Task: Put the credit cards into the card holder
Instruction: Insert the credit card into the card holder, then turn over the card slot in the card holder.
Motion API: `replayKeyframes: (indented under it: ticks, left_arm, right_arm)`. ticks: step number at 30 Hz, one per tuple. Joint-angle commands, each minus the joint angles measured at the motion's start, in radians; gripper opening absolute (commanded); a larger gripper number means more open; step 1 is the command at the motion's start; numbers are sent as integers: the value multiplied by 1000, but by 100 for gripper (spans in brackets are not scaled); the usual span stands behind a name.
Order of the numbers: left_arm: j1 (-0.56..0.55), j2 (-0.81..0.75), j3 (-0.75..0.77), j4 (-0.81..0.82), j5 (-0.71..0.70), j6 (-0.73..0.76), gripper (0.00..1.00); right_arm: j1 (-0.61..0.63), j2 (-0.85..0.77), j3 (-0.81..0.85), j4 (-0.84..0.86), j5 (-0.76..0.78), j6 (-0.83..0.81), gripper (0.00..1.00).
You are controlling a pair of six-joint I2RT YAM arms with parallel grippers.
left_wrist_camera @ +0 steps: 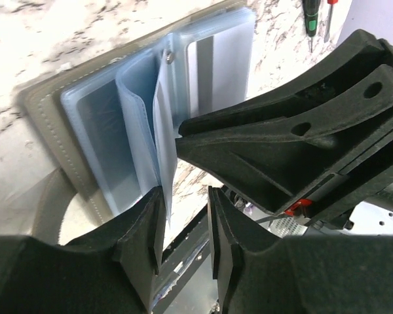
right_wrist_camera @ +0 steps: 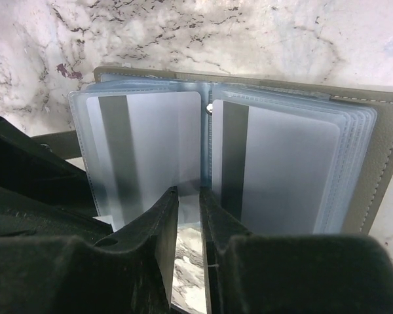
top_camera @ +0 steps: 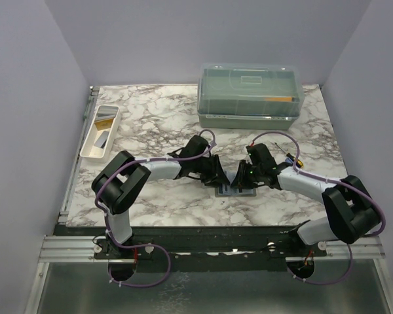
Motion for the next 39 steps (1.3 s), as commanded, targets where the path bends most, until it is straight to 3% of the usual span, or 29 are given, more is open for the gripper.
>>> replayKeyframes:
  ticks: [1,4,8,21,30,39]
  left_arm:
    - [-19,-40,53,-35,-39,24,38]
    - [-26,-47,65,-68,-57,37,44]
    - [-35,-56,90,-128,-83,58,46]
    - [-59,-8,159,-179,-102,76,40]
    - [-79,55,213,-171,-103,94,42]
    - [-82,89,216,-148,-114,95,46]
  right_arm:
    - [3,-18,2,-37,10,0,24]
    - [3,-17,-2,-35,9,1,24]
    - [3,-19,-4,-31,7,2,24]
    - [3,-62,0,-65,14,10,26]
    - [3,-188,-1,-185,144,96,39]
    - [3,-291,-5,-259,237,154,41]
